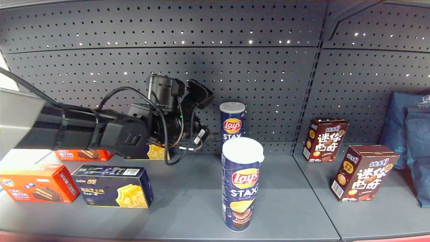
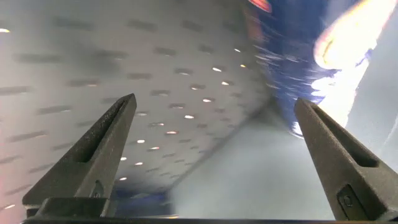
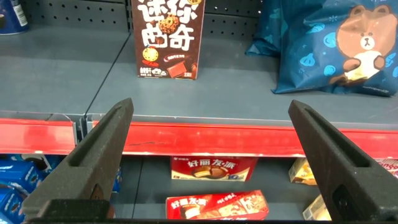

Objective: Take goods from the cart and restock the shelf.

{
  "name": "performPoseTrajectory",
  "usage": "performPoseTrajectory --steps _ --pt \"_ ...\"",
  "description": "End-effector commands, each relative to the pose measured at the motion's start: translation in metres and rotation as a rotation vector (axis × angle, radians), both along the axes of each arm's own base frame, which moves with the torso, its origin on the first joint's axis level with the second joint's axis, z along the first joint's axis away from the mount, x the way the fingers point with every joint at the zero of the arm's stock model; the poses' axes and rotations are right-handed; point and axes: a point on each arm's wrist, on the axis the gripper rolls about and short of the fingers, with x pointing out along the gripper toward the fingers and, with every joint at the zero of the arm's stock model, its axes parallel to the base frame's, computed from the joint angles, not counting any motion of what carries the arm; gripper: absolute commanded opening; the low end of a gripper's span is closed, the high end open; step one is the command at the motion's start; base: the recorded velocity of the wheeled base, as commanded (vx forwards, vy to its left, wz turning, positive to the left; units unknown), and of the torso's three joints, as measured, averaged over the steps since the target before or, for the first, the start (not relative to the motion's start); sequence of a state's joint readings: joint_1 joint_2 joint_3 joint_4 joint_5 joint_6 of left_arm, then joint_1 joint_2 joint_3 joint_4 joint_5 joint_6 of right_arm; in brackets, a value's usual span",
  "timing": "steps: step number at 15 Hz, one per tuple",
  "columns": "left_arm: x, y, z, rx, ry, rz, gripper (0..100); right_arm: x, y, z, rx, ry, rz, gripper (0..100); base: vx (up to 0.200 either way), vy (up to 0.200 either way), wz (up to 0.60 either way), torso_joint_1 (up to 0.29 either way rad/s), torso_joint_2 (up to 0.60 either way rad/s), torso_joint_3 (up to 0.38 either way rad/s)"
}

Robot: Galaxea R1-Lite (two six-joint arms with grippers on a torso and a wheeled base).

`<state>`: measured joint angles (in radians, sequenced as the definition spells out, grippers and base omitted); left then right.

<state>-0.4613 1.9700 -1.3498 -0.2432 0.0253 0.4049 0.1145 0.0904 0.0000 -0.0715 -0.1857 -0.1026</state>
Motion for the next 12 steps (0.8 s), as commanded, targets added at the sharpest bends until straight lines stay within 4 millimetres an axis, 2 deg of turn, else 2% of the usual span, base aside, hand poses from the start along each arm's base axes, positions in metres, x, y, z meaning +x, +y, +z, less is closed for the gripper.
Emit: performPoseTrajectory --steps 1,3,6,7,9,10,12 --pt "-0.017 0.031 0.038 -0.038 -0.083 0.054 100 0.0 0.0 0.0 -0.002 0.001 -0.001 100 0.0 0.0 0.0 0.0 0.0 0.0" --pt "-0.032 0.051 0.05 -0.066 -0.097 0.099 100 0.0 0.0 0.0 -0.002 0.001 -0.002 100 0.0 0.0 0.0 0.0 0.0 0.0" --pt "-0.08 0.096 0.08 -0.148 -0.157 0.199 100 0.0 0.0 0.001 -0.001 0.018 -0.004 100 0.0 0.0 0.0 0.0 0.0 0.0" --pt "-0.094 0.107 0.089 -0.16 -0.194 0.22 100 -0.001 0.0 0.016 -0.004 0.033 0.013 100 0.0 0.0 0.0 0.0 0.0 0.0" --pt "-0.119 0.125 0.102 -0.178 -0.249 0.258 100 0.011 0.002 0.079 0.022 0.042 0.127 100 0.0 0.0 0.0 0.0 0.0 0.0" --pt "-0.13 0.131 0.1 -0.177 -0.253 0.274 100 0.021 0.005 0.106 0.037 0.043 0.169 100 0.0 0.0 0.0 0.0 0.0 0.0" --pt "-0.156 0.138 0.088 -0.17 -0.237 0.288 100 0.042 0.011 0.138 0.036 0.062 0.258 100 0.0 0.0 0.0 0.0 0.0 0.0"
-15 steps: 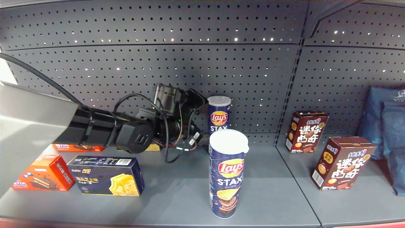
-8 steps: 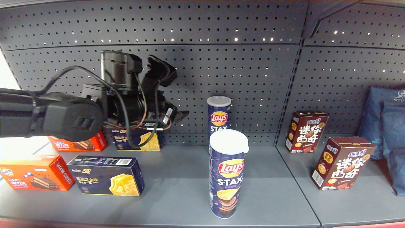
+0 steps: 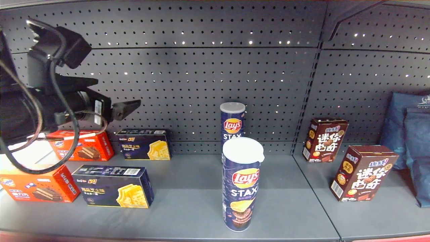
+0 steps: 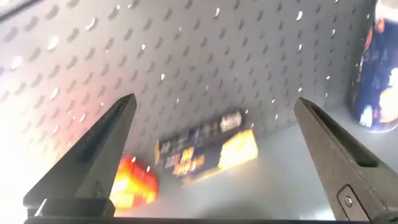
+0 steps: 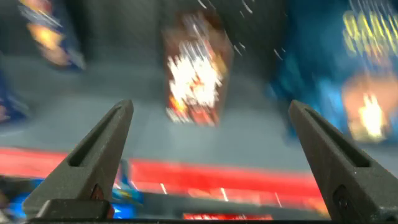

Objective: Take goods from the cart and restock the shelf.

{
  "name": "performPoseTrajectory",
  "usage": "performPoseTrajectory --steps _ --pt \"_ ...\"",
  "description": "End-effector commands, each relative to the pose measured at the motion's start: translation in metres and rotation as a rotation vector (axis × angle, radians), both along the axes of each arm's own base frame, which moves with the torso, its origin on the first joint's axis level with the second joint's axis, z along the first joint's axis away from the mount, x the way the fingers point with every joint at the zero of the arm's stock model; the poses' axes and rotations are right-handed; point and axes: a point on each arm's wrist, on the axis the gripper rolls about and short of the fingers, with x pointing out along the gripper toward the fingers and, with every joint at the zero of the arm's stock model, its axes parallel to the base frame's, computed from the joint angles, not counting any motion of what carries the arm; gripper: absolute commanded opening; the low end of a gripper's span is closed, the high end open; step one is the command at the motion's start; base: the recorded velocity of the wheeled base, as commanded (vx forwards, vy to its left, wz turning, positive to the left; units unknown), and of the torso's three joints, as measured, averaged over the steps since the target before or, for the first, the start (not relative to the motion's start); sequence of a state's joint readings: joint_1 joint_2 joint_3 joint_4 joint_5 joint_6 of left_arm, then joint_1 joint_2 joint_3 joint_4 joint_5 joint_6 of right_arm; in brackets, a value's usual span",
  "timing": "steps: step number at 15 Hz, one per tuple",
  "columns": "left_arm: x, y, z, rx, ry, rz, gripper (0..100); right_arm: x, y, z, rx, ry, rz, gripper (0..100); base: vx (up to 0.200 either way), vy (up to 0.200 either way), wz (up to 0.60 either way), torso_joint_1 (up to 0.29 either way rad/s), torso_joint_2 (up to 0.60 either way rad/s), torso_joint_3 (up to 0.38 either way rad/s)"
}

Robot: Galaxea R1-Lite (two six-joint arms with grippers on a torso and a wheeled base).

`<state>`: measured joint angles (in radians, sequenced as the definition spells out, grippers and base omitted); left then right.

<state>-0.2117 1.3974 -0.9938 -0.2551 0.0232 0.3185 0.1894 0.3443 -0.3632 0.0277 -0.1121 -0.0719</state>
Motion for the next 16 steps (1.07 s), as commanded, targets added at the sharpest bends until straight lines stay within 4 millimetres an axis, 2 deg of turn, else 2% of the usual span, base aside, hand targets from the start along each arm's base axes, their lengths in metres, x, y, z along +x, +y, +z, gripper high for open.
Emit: performPoseTrajectory --steps 1,3,5,6,7,8,13,16 --pt "-0.051 0.014 -0.01 -0.005 -0.021 0.018 100 0.053 0.018 0.057 -0.015 0.105 0.175 100 0.0 0.0 0.0 0.0 0.0 0.0" --pt "-0.061 0.017 -0.028 -0.005 -0.017 0.018 100 0.084 0.04 0.059 -0.037 0.151 0.306 100 0.0 0.0 0.0 0.0 0.0 0.0" --pt "-0.064 0.019 -0.031 -0.016 -0.031 0.027 100 0.117 0.082 0.052 -0.07 0.187 0.401 100 0.0 0.0 0.0 0.0 0.0 0.0" --pt "-0.064 0.02 -0.03 -0.02 -0.035 0.029 100 0.123 0.094 0.048 -0.081 0.195 0.427 100 0.0 0.0 0.0 0.0 0.0 0.0" --pt "-0.064 0.021 -0.028 -0.029 -0.04 0.03 100 0.133 0.116 0.042 -0.109 0.224 0.489 100 0.0 0.0 0.0 0.0 0.0 0.0" --pt "-0.064 0.021 -0.028 -0.03 -0.039 0.03 100 0.137 0.131 0.035 -0.137 0.261 0.527 100 0.0 0.0 0.0 0.0 0.0 0.0" --pt "-0.064 0.02 -0.03 -0.029 -0.037 0.022 100 0.168 0.162 0.001 -0.2 0.364 0.511 100 0.0 0.0 0.0 0.0 0.0 0.0" --pt "-0.064 0.02 -0.028 -0.031 -0.044 0.019 100 0.178 0.169 -0.014 -0.211 0.374 0.491 100 0.0 0.0 0.0 0.0 0.0 0.0"
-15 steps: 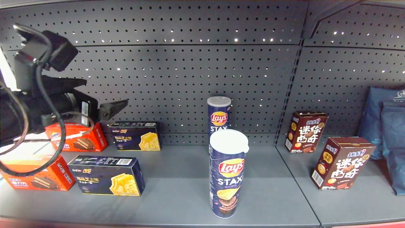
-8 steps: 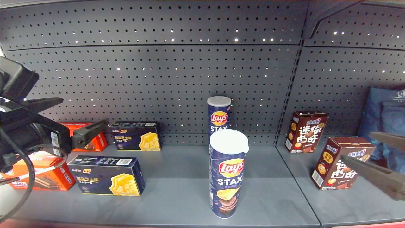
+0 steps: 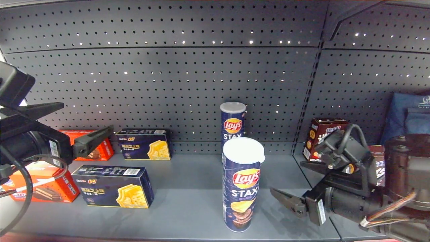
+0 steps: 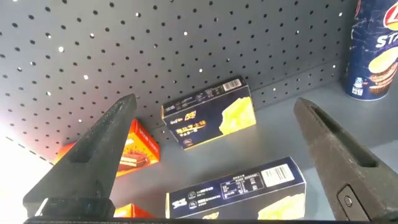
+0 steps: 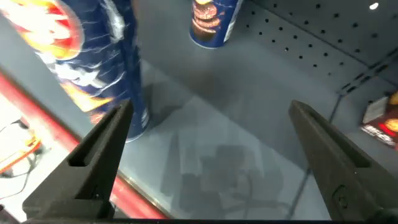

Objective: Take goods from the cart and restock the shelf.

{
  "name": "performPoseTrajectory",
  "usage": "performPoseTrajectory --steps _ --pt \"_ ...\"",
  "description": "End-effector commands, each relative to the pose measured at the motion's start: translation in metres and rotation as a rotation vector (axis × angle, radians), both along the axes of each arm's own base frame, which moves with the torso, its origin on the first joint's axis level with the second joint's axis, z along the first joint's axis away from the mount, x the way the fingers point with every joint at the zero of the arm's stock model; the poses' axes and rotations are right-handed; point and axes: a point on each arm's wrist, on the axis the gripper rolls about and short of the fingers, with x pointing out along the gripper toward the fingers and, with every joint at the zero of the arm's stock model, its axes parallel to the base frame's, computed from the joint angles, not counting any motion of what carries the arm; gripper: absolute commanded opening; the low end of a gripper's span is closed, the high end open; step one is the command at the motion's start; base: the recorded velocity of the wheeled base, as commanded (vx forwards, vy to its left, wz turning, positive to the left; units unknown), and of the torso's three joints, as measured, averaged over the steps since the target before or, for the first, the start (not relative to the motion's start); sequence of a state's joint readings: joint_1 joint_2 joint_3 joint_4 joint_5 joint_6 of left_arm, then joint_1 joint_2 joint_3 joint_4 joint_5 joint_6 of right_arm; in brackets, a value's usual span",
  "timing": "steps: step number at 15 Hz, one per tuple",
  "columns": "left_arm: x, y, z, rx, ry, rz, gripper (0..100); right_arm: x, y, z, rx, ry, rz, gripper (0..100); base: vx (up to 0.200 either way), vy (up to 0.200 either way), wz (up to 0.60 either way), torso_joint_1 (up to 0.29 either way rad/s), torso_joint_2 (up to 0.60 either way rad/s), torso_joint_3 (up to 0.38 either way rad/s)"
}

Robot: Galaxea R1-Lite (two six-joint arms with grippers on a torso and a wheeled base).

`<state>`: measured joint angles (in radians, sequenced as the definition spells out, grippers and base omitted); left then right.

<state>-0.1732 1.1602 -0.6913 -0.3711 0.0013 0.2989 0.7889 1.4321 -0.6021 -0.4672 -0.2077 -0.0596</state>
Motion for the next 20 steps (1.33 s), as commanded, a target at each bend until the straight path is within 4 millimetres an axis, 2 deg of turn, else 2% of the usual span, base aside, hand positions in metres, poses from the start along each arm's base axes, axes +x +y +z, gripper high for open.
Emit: performPoseTrajectory --steps 1,4,20 --pt "0.001 0.0 0.0 0.001 0.002 0.0 100 0.009 0.008 -0.022 -0.061 0.058 -0.004 100 0.0 0.0 0.0 0.0 0.0 0.0" --pt "0.002 0.0 0.001 0.0 -0.001 -0.001 100 0.015 0.011 -0.029 -0.075 0.072 -0.006 100 0.0 0.0 0.0 0.0 0.0 0.0" --pt "0.003 -0.001 -0.003 0.001 0.014 -0.014 100 0.025 0.025 -0.039 -0.084 0.081 0.011 100 0.0 0.0 0.0 0.0 0.0 0.0"
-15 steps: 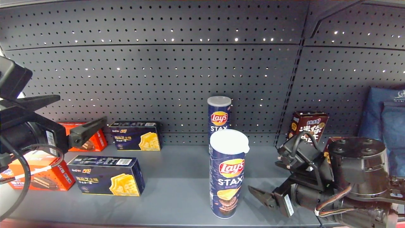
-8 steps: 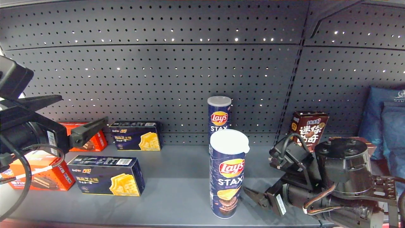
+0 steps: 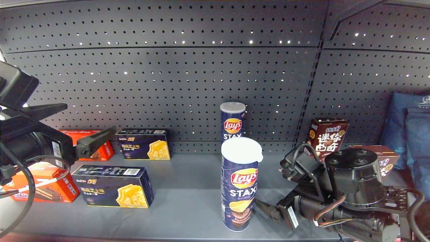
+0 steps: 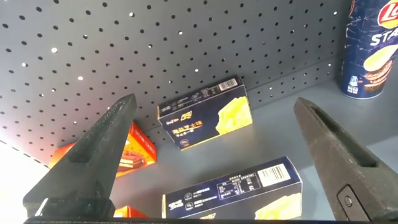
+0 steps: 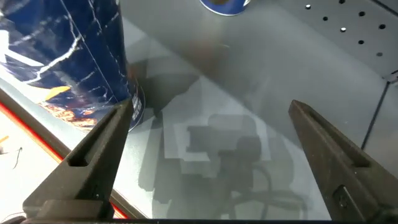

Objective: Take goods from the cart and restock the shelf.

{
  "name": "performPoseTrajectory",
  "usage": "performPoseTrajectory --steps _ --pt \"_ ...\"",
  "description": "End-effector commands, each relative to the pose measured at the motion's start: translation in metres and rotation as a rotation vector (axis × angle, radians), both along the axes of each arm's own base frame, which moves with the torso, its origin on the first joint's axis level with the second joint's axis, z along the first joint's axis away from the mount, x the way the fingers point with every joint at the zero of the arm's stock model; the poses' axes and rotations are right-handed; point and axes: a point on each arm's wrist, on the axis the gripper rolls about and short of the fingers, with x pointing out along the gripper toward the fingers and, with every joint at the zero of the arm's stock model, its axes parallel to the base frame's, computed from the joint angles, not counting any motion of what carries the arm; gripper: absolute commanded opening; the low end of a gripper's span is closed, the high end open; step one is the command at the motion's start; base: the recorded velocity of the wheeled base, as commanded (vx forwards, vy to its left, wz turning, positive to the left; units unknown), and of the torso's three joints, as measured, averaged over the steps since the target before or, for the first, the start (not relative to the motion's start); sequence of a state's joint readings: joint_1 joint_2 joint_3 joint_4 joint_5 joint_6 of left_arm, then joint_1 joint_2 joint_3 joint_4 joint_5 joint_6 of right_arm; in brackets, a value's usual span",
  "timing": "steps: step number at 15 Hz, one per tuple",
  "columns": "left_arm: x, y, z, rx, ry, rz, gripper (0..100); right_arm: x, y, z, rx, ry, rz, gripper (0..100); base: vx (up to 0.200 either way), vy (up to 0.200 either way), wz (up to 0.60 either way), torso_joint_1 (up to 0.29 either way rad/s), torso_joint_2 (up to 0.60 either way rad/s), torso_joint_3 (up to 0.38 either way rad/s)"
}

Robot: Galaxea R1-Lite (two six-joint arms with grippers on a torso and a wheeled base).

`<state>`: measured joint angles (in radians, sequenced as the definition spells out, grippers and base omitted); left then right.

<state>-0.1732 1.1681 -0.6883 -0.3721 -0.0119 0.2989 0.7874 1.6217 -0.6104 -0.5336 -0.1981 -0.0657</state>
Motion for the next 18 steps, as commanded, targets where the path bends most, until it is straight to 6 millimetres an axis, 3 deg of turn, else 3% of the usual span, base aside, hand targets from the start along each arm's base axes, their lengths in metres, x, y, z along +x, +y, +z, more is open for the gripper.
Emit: performPoseTrajectory --steps 1,5,8,10,11,13,15,18 --pt "0.001 0.0 -0.001 0.001 0.006 -0.001 100 0.0 0.001 0.0 -0.001 0.001 0.001 100 0.0 0.0 0.0 0.0 0.0 0.0" --pt "-0.001 0.0 -0.004 0.001 0.012 0.003 100 -0.005 -0.006 0.005 0.015 -0.015 -0.004 100 0.0 0.0 0.0 0.0 0.0 0.0" --pt "-0.002 0.001 -0.004 0.001 0.011 0.003 100 -0.014 -0.023 0.032 0.09 -0.092 -0.037 100 0.0 0.0 0.0 0.0 0.0 0.0" --pt "-0.016 0.005 0.0 -0.009 -0.02 0.018 100 -0.026 -0.054 0.065 0.189 -0.207 -0.103 100 0.0 0.0 0.0 0.0 0.0 0.0" --pt "-0.021 0.008 -0.001 -0.02 -0.028 0.028 100 -0.031 -0.063 0.071 0.214 -0.237 -0.124 100 0.0 0.0 0.0 0.0 0.0 0.0" --pt "-0.043 0.019 -0.003 -0.089 -0.057 0.094 100 -0.05 -0.109 0.086 0.265 -0.345 -0.271 100 0.0 0.0 0.0 0.0 0.0 0.0" --pt "-0.069 0.026 -0.011 -0.145 -0.096 0.149 100 -0.081 -0.152 0.082 0.278 -0.44 -0.463 100 0.0 0.0 0.0 0.0 0.0 0.0" --pt "-0.12 0.028 -0.048 -0.158 -0.14 0.15 100 -0.134 -0.175 0.048 0.262 -0.495 -0.617 100 0.0 0.0 0.0 0.0 0.0 0.0"
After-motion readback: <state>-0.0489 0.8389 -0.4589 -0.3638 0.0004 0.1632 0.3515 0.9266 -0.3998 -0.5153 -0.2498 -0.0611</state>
